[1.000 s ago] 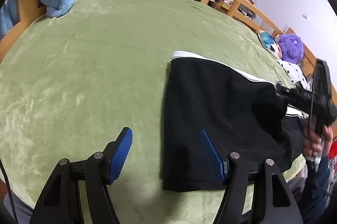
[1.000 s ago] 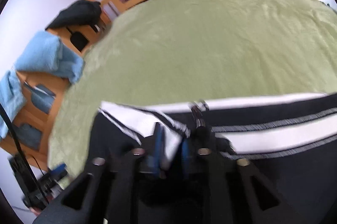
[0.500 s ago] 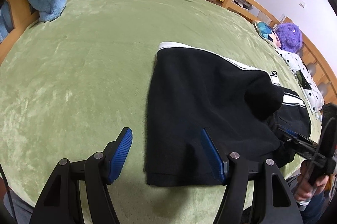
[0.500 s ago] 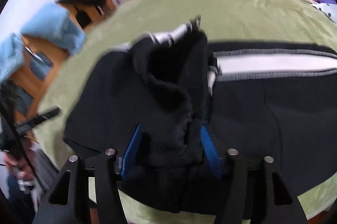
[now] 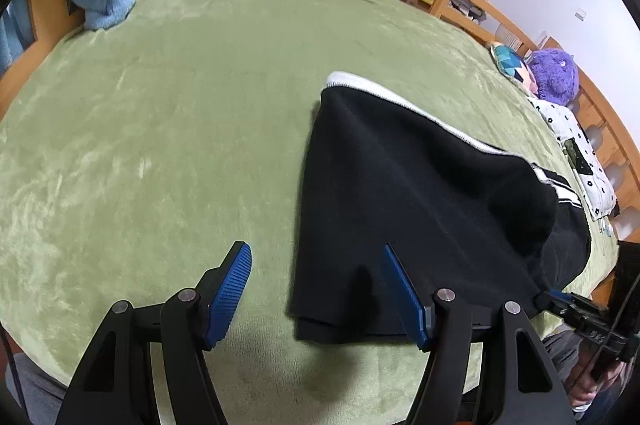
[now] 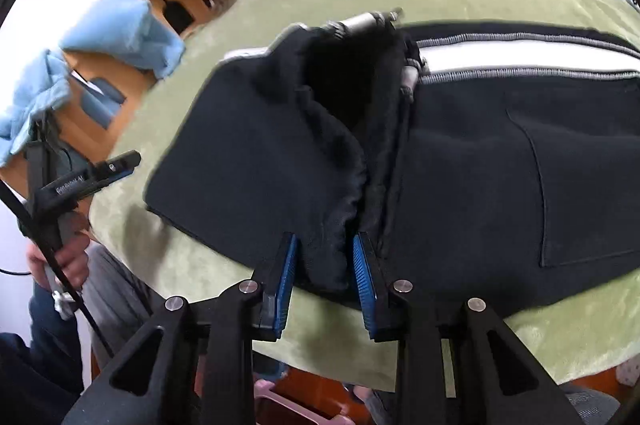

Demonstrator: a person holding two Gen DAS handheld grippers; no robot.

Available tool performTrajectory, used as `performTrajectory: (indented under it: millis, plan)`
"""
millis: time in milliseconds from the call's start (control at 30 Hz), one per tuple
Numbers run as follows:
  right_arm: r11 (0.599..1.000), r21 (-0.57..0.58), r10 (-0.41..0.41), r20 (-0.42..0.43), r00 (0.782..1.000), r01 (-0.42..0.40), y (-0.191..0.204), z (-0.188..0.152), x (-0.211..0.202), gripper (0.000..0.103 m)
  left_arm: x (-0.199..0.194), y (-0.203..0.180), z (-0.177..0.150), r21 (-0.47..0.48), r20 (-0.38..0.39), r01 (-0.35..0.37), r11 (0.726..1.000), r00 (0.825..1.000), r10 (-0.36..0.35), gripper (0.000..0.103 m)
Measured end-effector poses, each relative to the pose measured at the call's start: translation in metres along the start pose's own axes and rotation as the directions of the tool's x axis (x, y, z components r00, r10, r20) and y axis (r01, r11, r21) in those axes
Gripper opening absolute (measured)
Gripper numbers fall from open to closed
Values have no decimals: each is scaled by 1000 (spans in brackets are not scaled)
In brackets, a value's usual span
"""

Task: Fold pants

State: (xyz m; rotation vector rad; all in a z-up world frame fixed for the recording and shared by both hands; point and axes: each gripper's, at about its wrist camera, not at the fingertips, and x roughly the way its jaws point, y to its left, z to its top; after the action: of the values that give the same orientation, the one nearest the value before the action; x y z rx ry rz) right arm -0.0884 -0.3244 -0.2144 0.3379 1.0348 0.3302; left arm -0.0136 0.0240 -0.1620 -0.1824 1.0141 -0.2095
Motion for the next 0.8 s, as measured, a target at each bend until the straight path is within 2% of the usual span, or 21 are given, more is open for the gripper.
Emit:
performTrajectory:
  millis: [33, 67, 100, 133, 167, 200, 233, 333, 400, 433, 467, 500, 567, 600, 700, 767, 800]
  plan:
    - [1000, 6, 14, 14, 1000, -14, 1, 2, -7, 30, 1, 0, 0, 3, -3, 1, 1000, 1000, -1, 66]
    - [1000, 6, 26, 40, 999, -26, 2, 5, -16, 37, 2, -1, 0, 7, 0, 2, 1000, 1000, -2, 66]
    - [1000, -2, 25, 85, 996, -25, 3, 9, -27, 45, 2, -1, 0, 9, 2, 2, 1000, 1000, -2, 66]
    - [1000, -16, 11, 134, 991, -9, 5, 15, -35, 62, 4, -1, 2, 9, 0, 1, 1000, 1000, -1, 66]
    - [999, -31, -4, 186, 983, 10, 8, 20, -44, 70, 8, -1, 3, 6, -5, 3, 1000, 1000, -3, 66]
    - [998, -50, -14, 238, 971, 27, 12, 29, -48, 70, 10, -1, 5, 3, -9, 6, 1000, 1000, -6, 66]
    - [998, -56, -15, 254, 967, 30, 13, 39, -47, 70, 12, -2, 6, 1, -11, 6, 1000, 1000, -6, 66]
    - [999, -53, 11, 238, 971, 2, 14, 70, -24, 70, 15, -6, 10, 3, -9, 0, 1000, 1000, 0, 66]
    - [999, -51, -4, 207, 978, 15, 14, 86, -1, 58, 14, -7, 11, 5, -4, -1, 1000, 1000, 1, 66]
    - [998, -52, -14, 196, 980, 24, 7, 94, 5, 25, 14, -8, 13, 7, -1, -2, 1000, 1000, 2, 66]
    - [997, -67, -14, 188, 982, 27, 4, 103, 13, 7, 13, -8, 13, 9, 1, -4, 1000, 1000, 4, 66]
    - [996, -73, -29, 200, 979, 44, 1, 110, 15, 7, 13, -8, 14, 11, 4, -8, 1000, 1000, 8, 66]
    - [991, -42, -107, 276, 955, 123, -11, 121, 12, 6, 13, -6, 15, 7, 13, -12, 1000, 1000, 12, 66]
    - [994, -9, -98, 288, 952, 105, -20, 128, 11, 6, 13, -6, 16, 1, 16, -6, 1000, 1000, 6, 66]
    - [992, 9, -125, 206, 971, 126, -36, 134, 33, 8, 20, -4, 18, -11, 2, 4, 1000, 1000, -3, 66]
    - [988, -9, -155, 105, 982, 156, -39, 131, 54, 21, 26, -3, 18, -5, -18, -6, 1000, 1000, 6, 66]
    - [988, -18, -152, 83, 985, 154, -40, 126, 54, 22, 28, -3, 18, -2, -24, -10, 1000, 1000, 10, 66]
